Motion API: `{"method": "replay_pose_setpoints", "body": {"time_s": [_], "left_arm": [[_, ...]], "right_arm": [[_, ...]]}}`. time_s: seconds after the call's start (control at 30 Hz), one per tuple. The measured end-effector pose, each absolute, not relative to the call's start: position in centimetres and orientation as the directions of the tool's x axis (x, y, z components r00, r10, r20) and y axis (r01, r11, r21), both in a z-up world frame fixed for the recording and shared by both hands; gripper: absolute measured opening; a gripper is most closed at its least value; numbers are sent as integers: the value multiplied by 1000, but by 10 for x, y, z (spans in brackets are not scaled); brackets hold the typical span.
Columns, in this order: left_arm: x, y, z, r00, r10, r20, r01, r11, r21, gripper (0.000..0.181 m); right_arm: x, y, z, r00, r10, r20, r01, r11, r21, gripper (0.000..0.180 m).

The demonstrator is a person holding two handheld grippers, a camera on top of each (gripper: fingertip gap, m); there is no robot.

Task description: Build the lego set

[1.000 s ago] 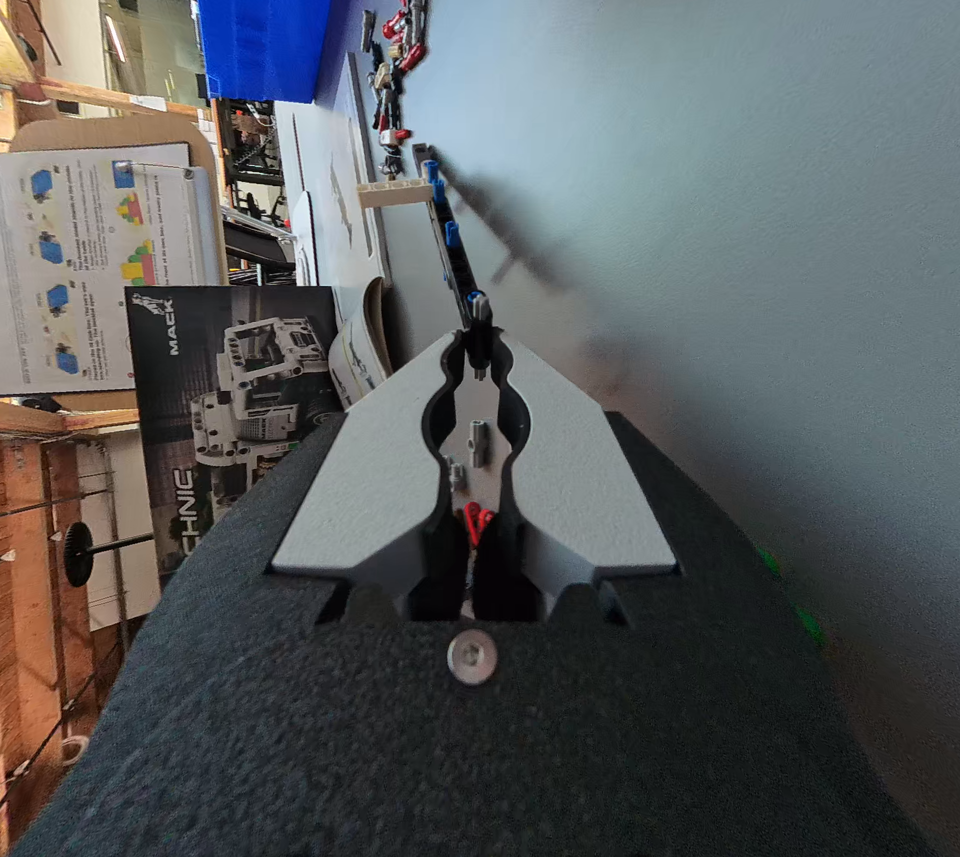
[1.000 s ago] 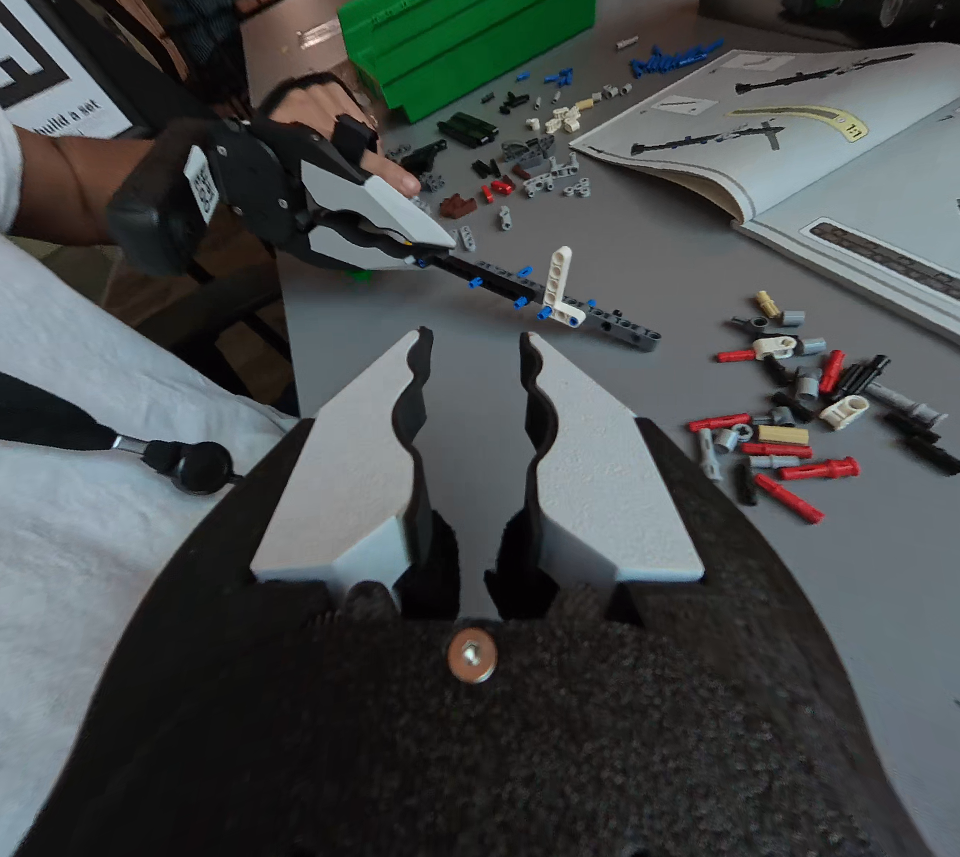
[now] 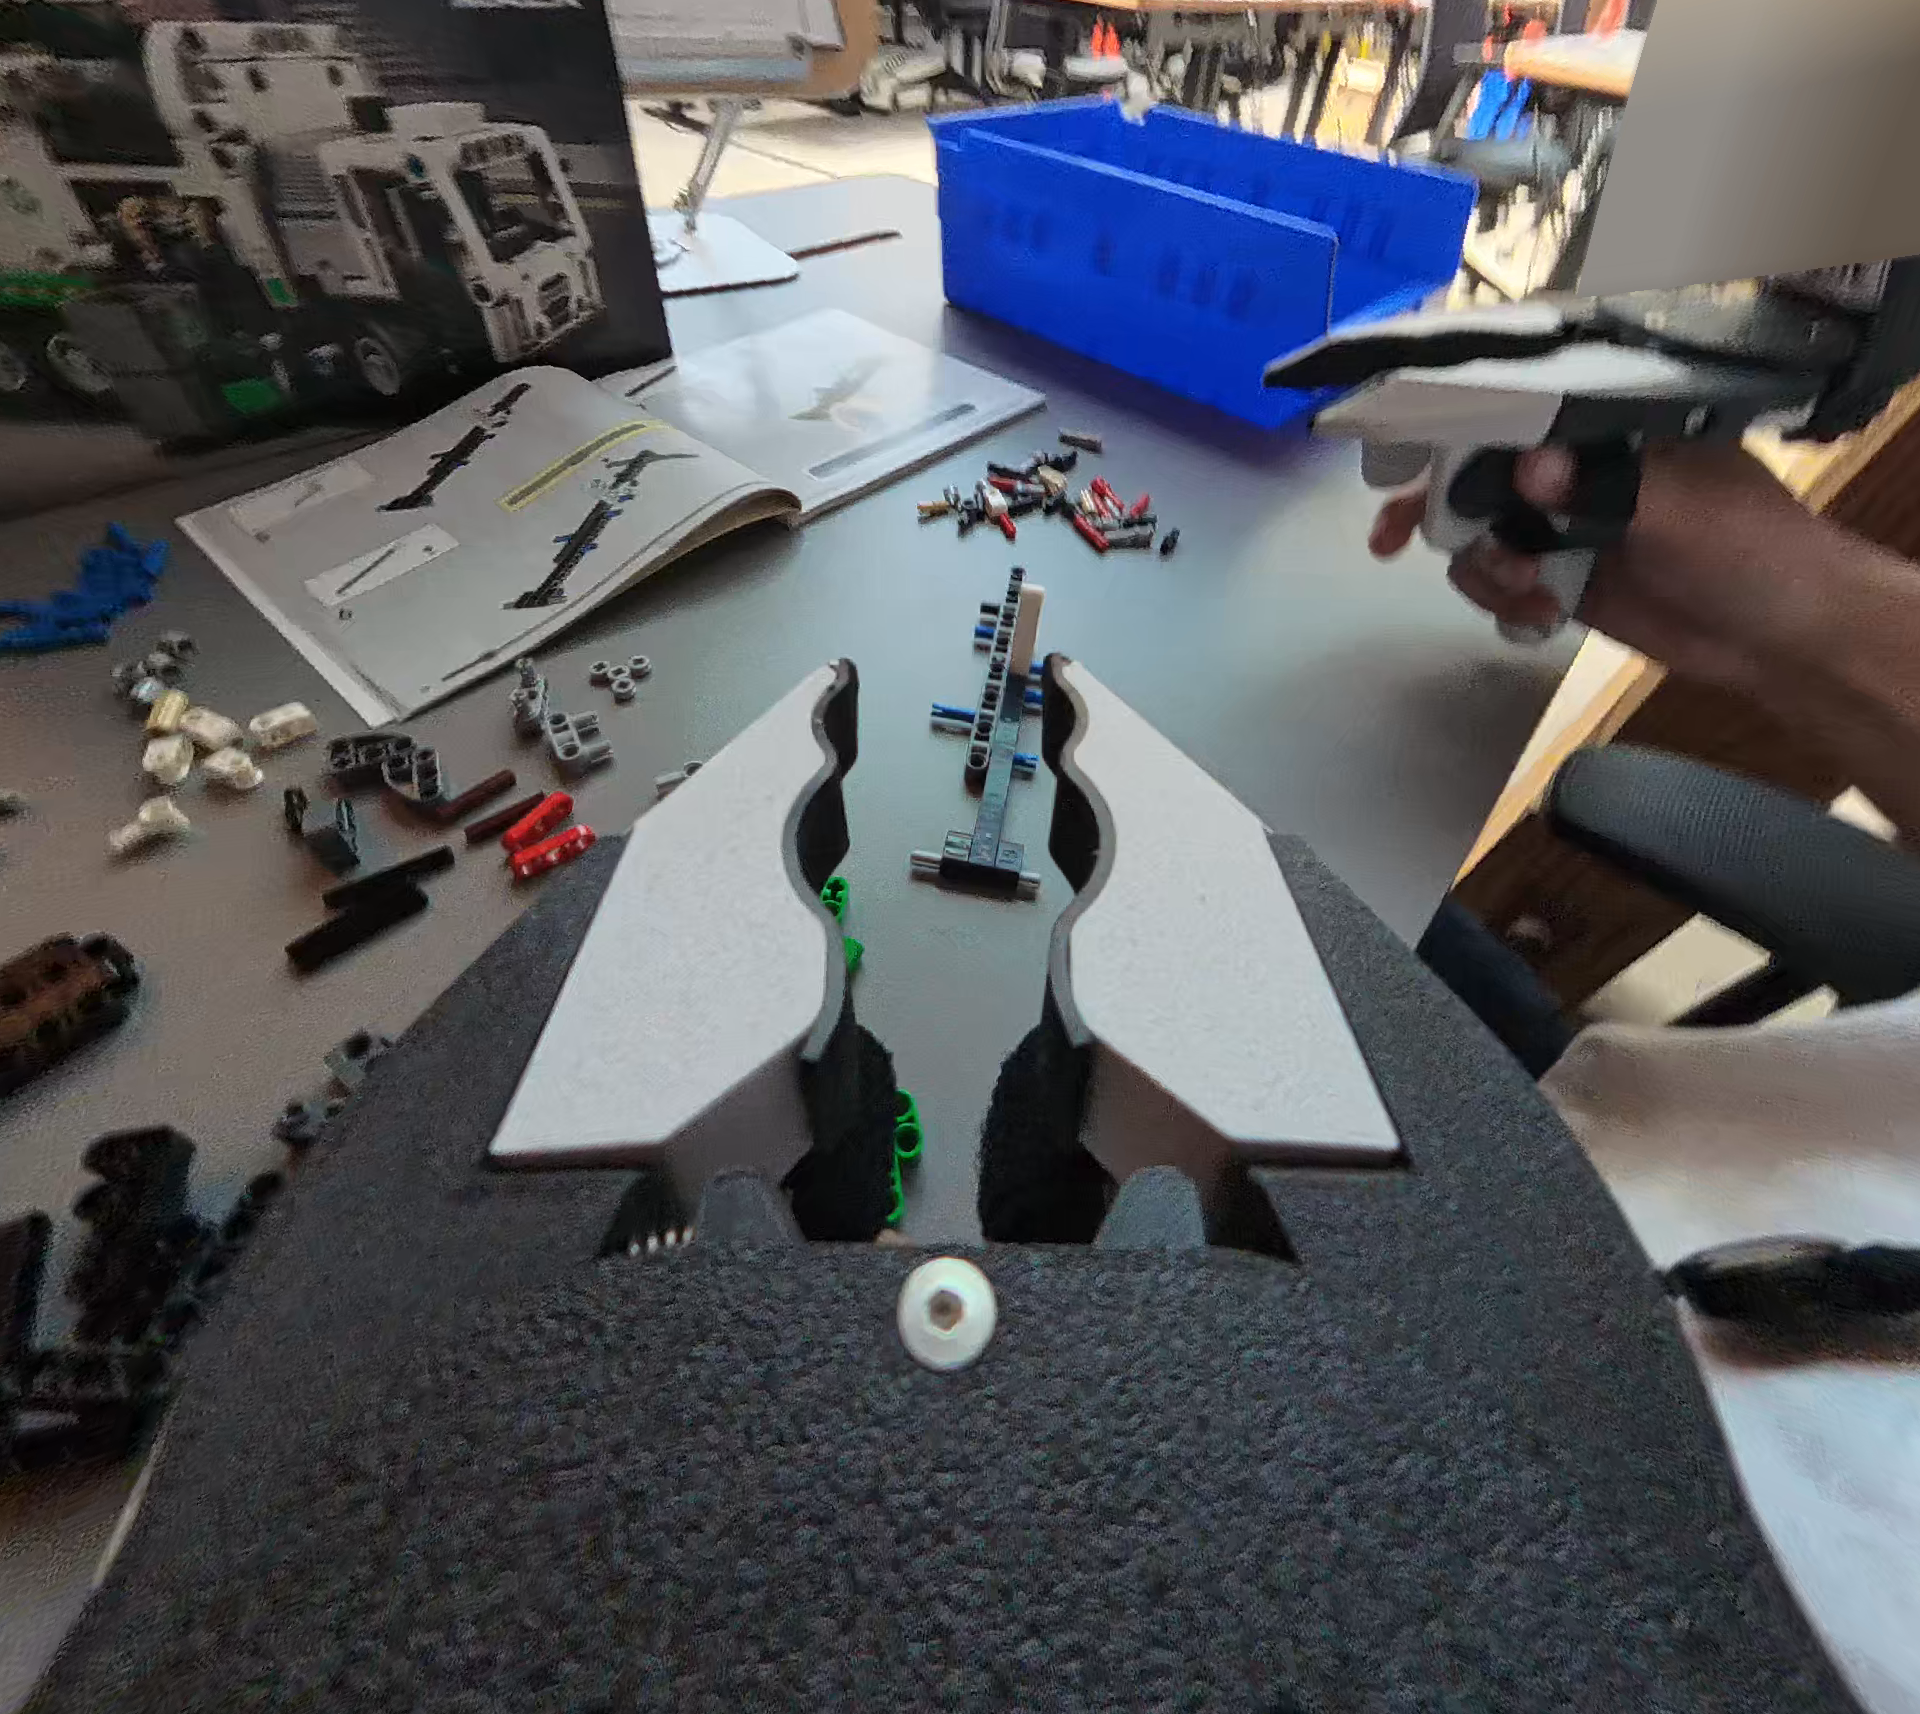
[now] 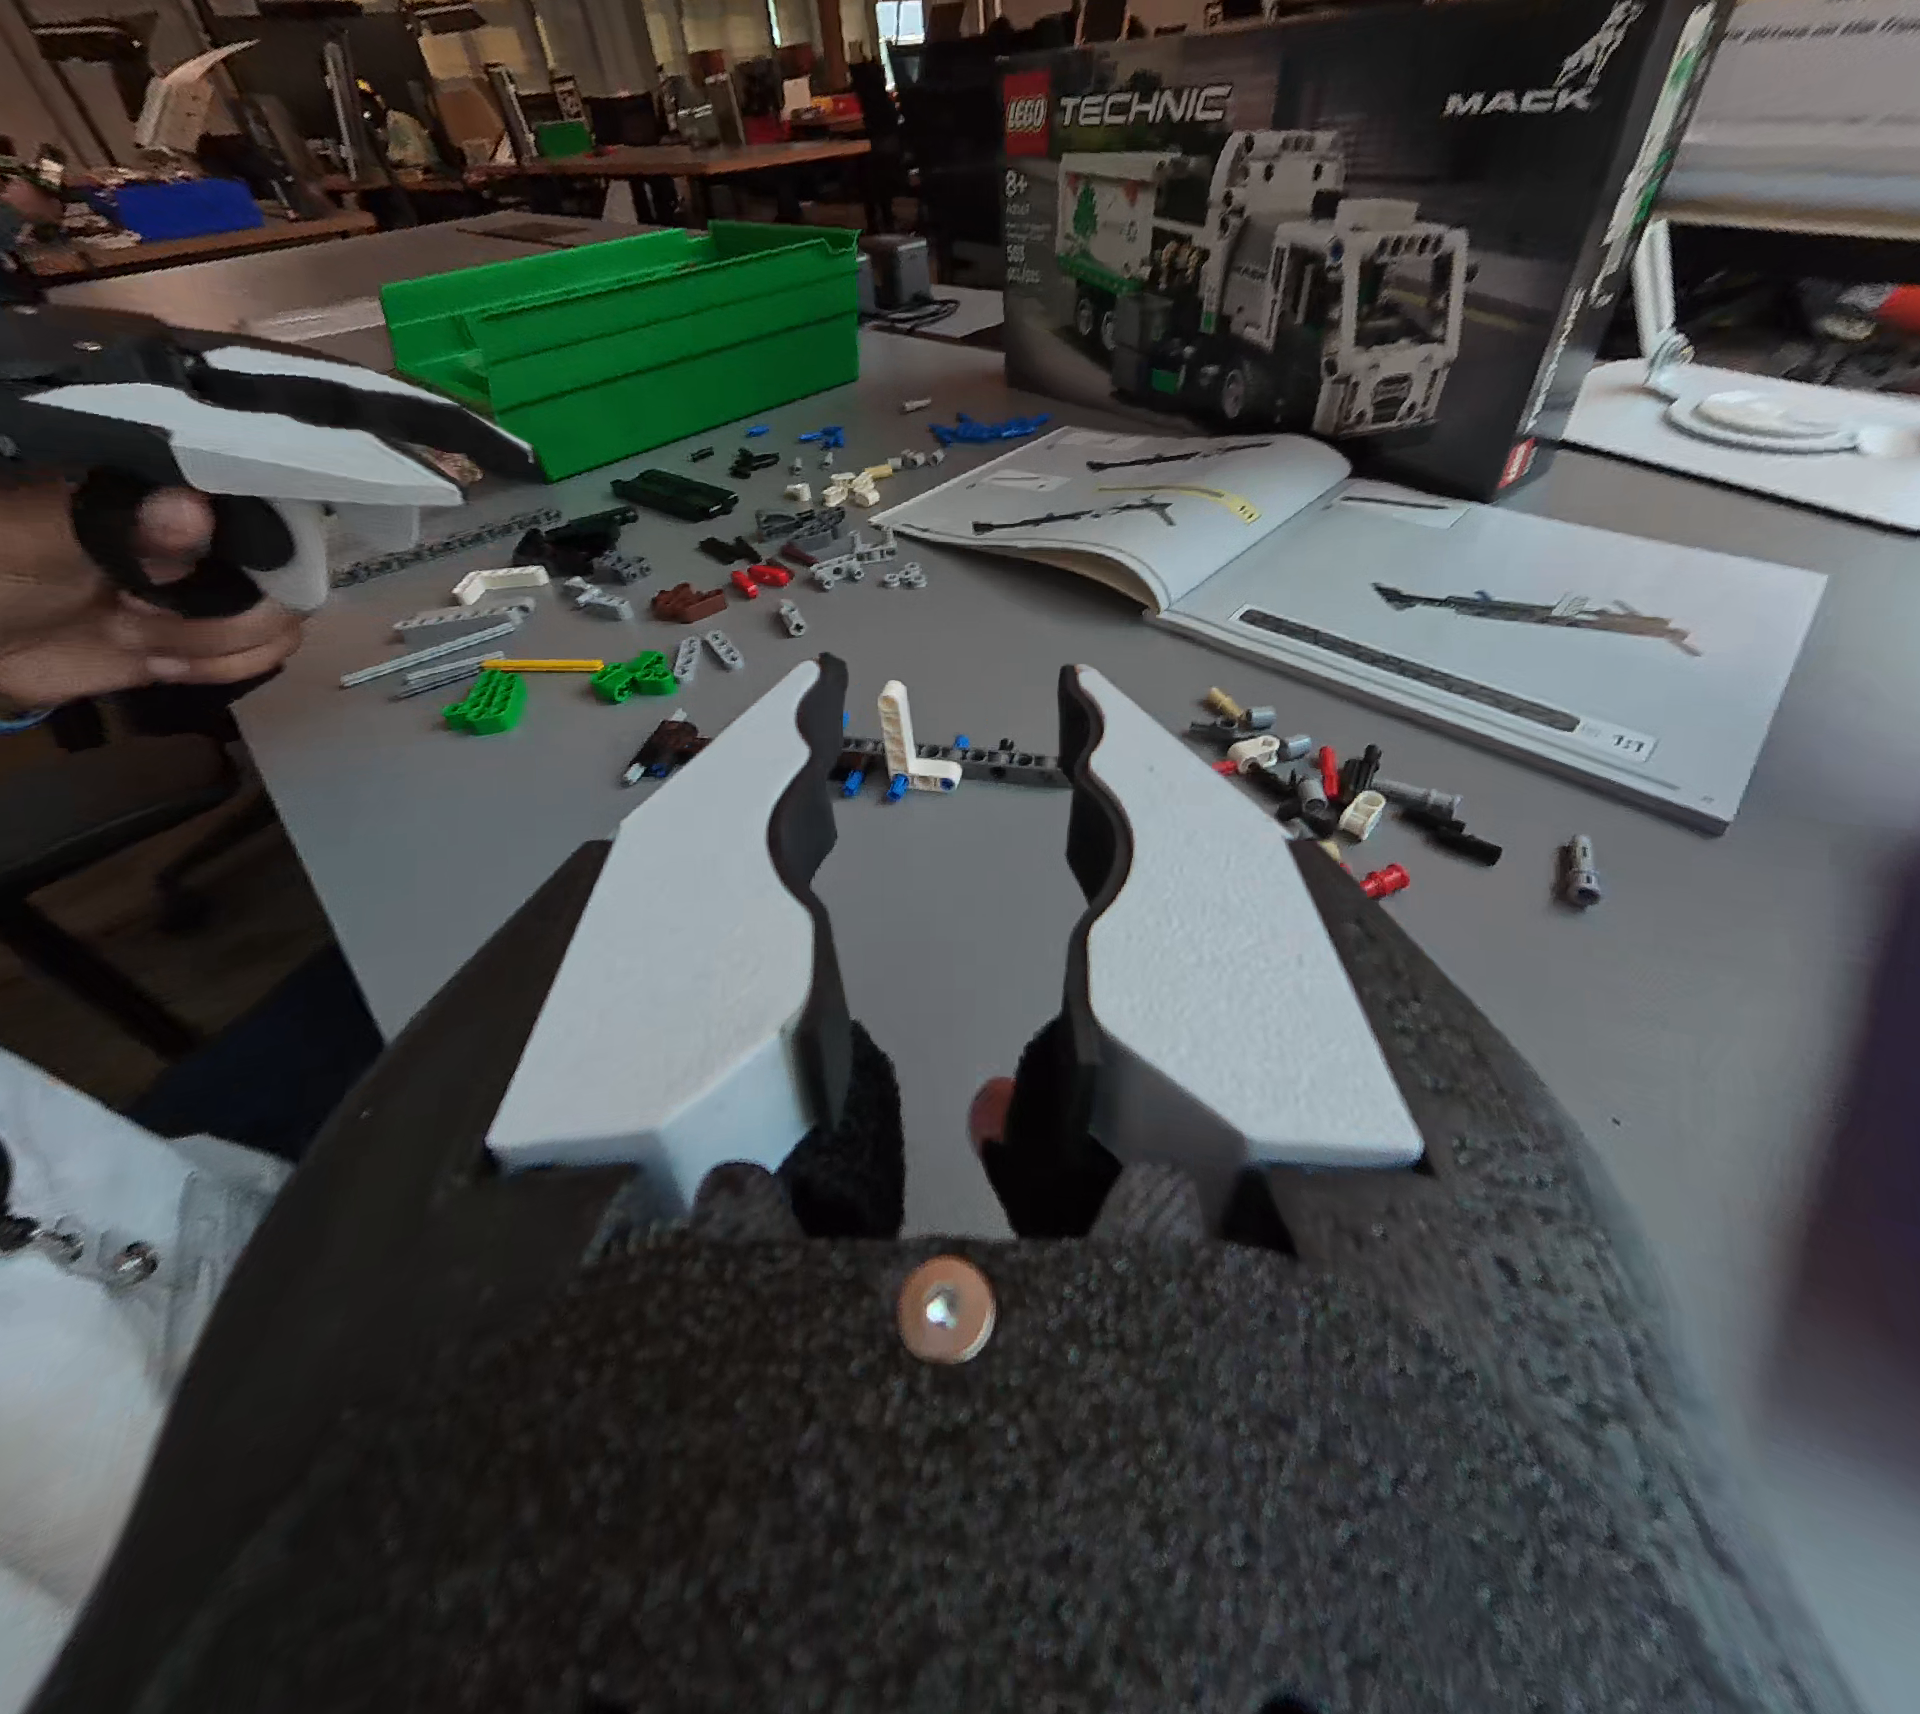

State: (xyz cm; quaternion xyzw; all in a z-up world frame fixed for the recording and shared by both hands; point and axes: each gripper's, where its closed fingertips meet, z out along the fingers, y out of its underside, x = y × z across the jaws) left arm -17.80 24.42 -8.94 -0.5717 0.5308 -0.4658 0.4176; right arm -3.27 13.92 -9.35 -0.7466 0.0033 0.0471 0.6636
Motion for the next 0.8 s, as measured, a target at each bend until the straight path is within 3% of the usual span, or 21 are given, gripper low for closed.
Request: {"method": "replay_pose_setpoints", "body": {"time_s": [0.17,0.33,0.47,0.63,0.8], "left_arm": [[-184,274,-96,152,-916,371,-98,-388,-917,28],[-186,302,-113,347,-908,235,-178,-309,-934,28],[-173,282,-128,274,-946,174,-268,-249,-931,24],[-174,292,-126,372,-900,227,-212,-321,-923,25],[-171,289,-127,348,-906,241,-211,-326,-921,25]], "right_arm": [[-27,158,-109,999,-27,-19,-24,-186,-982,37],[-17,177,-113,996,-73,51,34,-214,-976,27],[-14,181,-117,997,-74,28,9,-244,-970,26],[-12,183,-121,998,-50,-47,-59,-268,-962,31],[-13,185,-126,997,-35,-64,-71,-294,-953,32]]}}
